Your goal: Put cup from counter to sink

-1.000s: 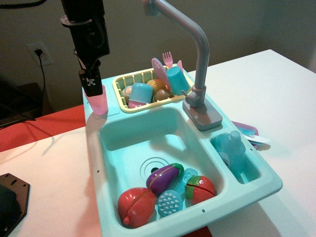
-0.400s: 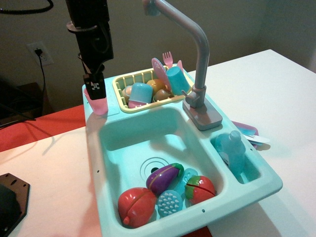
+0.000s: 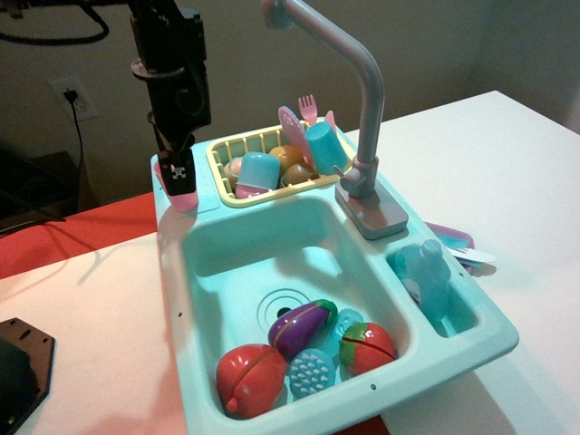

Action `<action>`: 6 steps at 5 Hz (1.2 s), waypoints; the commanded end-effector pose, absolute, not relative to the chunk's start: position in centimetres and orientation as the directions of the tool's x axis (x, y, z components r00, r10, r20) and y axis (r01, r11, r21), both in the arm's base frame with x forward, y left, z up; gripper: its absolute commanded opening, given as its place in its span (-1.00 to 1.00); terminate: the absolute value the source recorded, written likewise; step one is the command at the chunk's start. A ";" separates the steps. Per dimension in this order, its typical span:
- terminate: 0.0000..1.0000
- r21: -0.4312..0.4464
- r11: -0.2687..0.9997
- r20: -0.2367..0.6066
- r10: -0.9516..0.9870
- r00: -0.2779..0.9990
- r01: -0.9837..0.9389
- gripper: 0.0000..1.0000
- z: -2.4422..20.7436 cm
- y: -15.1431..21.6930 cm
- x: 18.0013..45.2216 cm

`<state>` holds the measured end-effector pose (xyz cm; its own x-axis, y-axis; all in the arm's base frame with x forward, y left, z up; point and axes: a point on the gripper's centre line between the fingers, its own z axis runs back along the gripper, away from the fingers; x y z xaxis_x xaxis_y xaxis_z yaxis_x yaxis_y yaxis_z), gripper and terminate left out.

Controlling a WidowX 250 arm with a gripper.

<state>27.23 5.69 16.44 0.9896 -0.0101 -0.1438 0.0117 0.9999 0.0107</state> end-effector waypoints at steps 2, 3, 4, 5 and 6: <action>-1.00 0.044 0.999 -0.115 0.003 0.993 0.002 -1.00 16.4 5.5 26.8; -1.00 0.047 0.999 -0.109 0.011 0.994 -0.006 -1.00 16.4 5.6 26.6; -1.00 0.044 0.999 -0.105 0.017 0.994 -0.012 -1.00 16.4 5.7 26.6; -1.00 0.042 0.999 -0.105 0.019 0.994 -0.015 -1.00 16.3 5.8 26.6; -1.00 0.040 0.999 -0.105 0.024 0.994 -0.020 -1.00 16.2 5.8 26.9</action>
<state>27.17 5.69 15.19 0.9899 0.0099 -0.1416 -0.0054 0.9995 0.0320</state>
